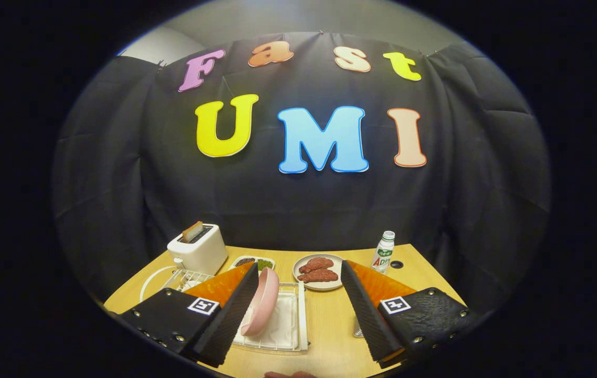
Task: Take the plate from the dish rack, then take the spoon from the basket and place it into the plate.
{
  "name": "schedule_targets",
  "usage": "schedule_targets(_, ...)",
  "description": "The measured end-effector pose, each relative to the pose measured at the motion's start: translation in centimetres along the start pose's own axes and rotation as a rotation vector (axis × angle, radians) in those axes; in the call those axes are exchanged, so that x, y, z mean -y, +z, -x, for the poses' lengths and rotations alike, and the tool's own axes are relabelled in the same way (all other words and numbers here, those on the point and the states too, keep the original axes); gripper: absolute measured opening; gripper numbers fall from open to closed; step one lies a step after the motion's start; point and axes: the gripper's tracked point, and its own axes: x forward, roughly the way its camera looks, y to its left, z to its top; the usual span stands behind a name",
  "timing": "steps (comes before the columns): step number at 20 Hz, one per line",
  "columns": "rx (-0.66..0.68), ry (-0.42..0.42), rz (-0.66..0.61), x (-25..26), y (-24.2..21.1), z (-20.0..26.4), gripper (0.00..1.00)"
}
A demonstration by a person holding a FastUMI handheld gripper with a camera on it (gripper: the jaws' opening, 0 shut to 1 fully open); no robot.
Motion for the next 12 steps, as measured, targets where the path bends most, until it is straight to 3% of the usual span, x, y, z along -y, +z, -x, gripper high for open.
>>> schedule_targets(12,-0.260,-0.056,0.028,-3.6,-6.7,-6.9,0.96)
